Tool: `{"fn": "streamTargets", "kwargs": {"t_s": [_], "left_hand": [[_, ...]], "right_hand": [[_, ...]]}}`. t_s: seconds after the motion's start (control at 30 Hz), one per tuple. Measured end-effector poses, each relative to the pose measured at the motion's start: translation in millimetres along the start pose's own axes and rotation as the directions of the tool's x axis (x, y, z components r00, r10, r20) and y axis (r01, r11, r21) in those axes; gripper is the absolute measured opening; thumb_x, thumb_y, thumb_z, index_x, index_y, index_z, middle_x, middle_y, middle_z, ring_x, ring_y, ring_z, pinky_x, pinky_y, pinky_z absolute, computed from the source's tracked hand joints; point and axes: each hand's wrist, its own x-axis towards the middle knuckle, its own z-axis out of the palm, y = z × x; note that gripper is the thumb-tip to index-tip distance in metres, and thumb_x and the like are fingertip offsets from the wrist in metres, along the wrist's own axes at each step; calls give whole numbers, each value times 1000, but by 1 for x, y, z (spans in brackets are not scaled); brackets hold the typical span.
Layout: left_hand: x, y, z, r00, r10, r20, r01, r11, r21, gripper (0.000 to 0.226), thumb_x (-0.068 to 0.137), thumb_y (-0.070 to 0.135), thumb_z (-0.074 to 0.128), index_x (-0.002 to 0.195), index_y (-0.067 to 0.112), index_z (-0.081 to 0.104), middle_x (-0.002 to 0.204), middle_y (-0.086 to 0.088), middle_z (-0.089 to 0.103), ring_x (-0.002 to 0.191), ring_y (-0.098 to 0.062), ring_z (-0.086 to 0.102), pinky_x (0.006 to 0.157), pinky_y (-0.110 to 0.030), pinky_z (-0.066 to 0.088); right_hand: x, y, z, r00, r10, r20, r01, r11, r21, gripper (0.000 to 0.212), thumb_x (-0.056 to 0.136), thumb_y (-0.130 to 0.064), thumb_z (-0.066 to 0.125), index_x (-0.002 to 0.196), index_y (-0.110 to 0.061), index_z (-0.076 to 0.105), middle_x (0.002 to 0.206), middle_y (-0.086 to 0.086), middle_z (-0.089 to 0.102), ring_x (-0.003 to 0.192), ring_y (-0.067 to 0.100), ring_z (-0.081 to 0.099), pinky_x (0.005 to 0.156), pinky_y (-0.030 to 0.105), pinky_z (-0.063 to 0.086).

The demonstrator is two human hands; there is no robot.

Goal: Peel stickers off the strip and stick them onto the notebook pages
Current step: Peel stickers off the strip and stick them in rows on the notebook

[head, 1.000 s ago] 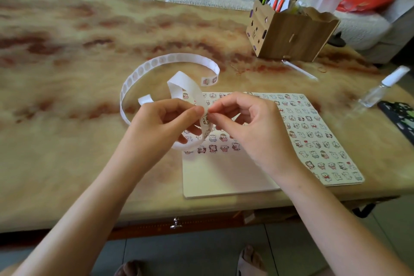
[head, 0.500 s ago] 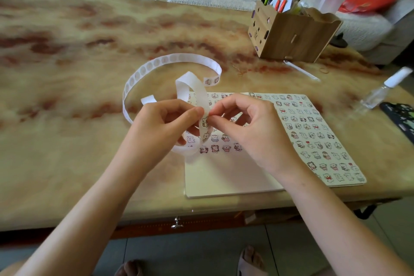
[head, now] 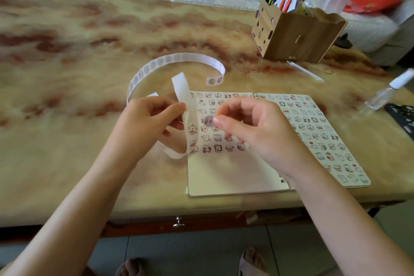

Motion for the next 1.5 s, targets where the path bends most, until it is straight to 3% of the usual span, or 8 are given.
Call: {"fn": "streamTargets", "kwargs": {"t_s": [0.1,0.23,0.53,0.83,1.2,1.5], "left_hand": [[3,-2,-5,999,6,-34,-4,998,58,17,88,19,62,73,19,71,68,6,72,54,3,63,54,-6,47],[4,-3,-6,1000,-9,-25,11,998,57,18,88,17,62,72,19,71,68,8,72,53,4,63,53,-6,47],[6,-5,-8,999,-16,-28,18,998,64,17,87,18,63,73,19,72,69,5,73,57,0,65,59,-12,51],[7,-6,-8,1000,-15,-19,16,997,73,16,87,19,63,74,19,72,69,3,73,59,-2,67,63,-16,53],[6,-5,-6,1000,-15,-22,17,996,87,15,88,19,63,76,18,72,70,8,72,56,2,64,57,-10,50],[6,-5,-7,1000,-12,-18,14,995,95,15,88,19,63,77,16,72,70,7,73,59,-1,66,59,-13,51]], "right_hand": [[-1,4,1,967,199,161,-197,980,-27,2,81,-8,73,82,-9,71,70,2,68,56,6,56,49,10,40],[0,12,11,948,271,168,-252,960,-126,4,77,-10,76,79,-8,74,75,6,74,57,9,58,64,24,49],[-1,16,24,960,264,90,-249,957,-147,6,75,-15,78,74,-10,75,77,13,73,54,12,51,59,30,42],[-3,18,30,970,241,44,-227,952,-204,7,75,-19,77,73,-13,76,72,2,73,55,0,54,57,17,40],[-8,20,38,977,206,-50,-211,915,-345,6,77,-25,74,73,-21,72,68,-10,69,66,2,62,69,26,53],[-13,18,38,987,159,-21,-152,892,-425,9,80,-31,73,80,-24,67,69,-10,62,66,3,55,63,24,45]]}}
